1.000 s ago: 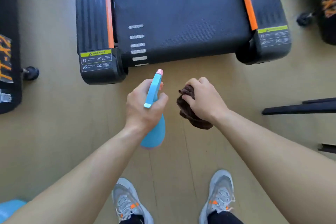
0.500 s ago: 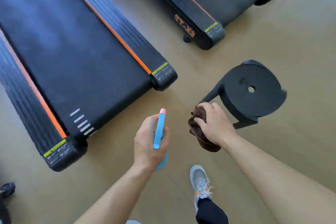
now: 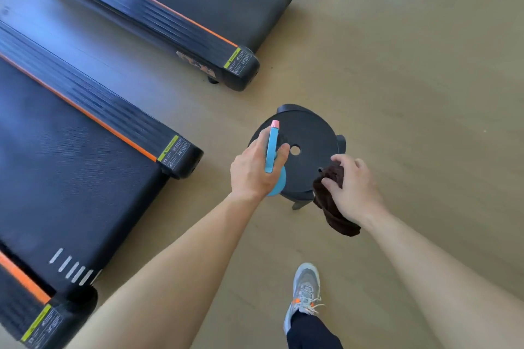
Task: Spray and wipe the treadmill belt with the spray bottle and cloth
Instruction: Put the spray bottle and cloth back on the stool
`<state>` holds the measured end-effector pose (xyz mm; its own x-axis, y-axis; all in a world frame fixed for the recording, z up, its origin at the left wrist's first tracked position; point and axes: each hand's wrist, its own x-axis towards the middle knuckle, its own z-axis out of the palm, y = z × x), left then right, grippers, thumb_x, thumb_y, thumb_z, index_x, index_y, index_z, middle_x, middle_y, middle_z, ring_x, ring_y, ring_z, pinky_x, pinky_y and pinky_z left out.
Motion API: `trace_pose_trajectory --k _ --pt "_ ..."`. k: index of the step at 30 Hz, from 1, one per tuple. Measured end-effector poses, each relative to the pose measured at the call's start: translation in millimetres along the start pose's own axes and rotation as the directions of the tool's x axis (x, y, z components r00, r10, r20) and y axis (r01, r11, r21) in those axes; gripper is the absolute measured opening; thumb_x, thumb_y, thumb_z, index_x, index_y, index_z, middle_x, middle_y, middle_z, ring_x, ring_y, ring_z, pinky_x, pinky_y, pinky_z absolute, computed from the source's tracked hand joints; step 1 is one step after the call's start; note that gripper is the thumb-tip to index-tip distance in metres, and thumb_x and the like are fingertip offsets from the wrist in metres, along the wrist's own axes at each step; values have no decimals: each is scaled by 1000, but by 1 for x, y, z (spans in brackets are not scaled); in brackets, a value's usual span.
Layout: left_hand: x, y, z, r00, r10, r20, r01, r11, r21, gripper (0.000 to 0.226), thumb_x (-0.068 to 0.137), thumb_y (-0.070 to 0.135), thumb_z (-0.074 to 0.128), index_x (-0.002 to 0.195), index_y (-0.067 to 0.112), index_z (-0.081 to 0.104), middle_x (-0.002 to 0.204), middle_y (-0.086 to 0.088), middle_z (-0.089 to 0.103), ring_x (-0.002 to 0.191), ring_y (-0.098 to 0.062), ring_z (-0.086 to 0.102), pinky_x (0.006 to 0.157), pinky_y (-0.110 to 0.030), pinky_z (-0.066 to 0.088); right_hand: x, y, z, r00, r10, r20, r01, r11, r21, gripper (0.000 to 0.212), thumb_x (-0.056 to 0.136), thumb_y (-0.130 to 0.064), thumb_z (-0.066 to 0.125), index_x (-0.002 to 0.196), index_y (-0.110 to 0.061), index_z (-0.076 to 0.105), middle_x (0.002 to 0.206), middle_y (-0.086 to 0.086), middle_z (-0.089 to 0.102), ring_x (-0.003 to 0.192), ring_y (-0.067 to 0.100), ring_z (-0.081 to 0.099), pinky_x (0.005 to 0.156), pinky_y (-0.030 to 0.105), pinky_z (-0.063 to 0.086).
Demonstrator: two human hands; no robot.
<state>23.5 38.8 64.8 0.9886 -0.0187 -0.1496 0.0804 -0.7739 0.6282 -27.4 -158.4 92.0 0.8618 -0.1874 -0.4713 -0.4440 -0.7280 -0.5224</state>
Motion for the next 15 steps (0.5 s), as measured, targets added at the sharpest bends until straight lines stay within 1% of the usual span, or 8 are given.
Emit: trace_pose_trajectory --k 2,5,6,8,10,12,13,15 --pt "32 8 16 1000 4 -5 -4 1000 9 50 105 62 43 146 34 44 119 6 73 102 -26 70 87 -44 56 20 8 -6 1000 9 14 -9 1000 14 47 98 -26 64 141 -24 46 128 6 47 121 29 50 96 35 40" --pt "70 10 35 1000 12 -7 -12 1000 -13 54 105 61 49 148 29 46 111 2 72 95 -24 67 83 -37 52 46 14 -5 1000 20 24 -20 999 26 46 98 -29 64 140 -25 47 130 5 47 121 29 51 99 40 44" --pt "78 9 39 1000 24 -3 -24 1000 -12 56 104 60 50 149 27 45 110 1 71 94 -24 66 83 -36 51 52 15 -2 999 23 28 -25 999 41 45 97 -29 64 139 -25 47 130 5 47 121 29 51 99 39 44" --pt "89 3 46 999 51 20 -50 999 -17 59 103 61 53 150 26 45 110 0 69 94 -25 63 84 -38 52 61 16 4 999 23 32 -26 997 69 45 97 -28 64 139 -24 48 129 5 47 121 28 50 96 35 41" --pt "96 -8 51 997 66 51 -64 997 -42 62 101 62 56 151 27 43 115 -1 68 97 -25 63 89 -41 55 67 15 10 999 28 20 -29 997 77 45 97 -28 65 139 -23 49 127 4 46 119 27 51 92 32 39" --pt "97 -19 54 996 66 57 -61 994 -87 64 100 62 58 152 28 42 126 1 68 105 -23 65 96 -41 55 69 14 15 999 40 10 -41 996 82 45 97 -30 65 138 -24 49 125 2 46 117 26 51 89 32 39" --pt "97 -23 55 996 68 66 -61 993 -103 66 99 62 59 153 28 42 130 2 67 107 -22 66 98 -38 54 69 13 17 999 50 2 -50 995 88 44 97 -31 65 138 -25 49 124 1 45 116 25 51 88 32 39" --pt "96 -26 54 989 81 126 -70 993 -90 69 98 60 61 154 27 39 133 3 66 108 -21 66 95 -32 50 68 11 19 997 75 -21 -73 993 87 44 97 -31 65 137 -26 49 125 1 46 116 25 52 88 32 40"
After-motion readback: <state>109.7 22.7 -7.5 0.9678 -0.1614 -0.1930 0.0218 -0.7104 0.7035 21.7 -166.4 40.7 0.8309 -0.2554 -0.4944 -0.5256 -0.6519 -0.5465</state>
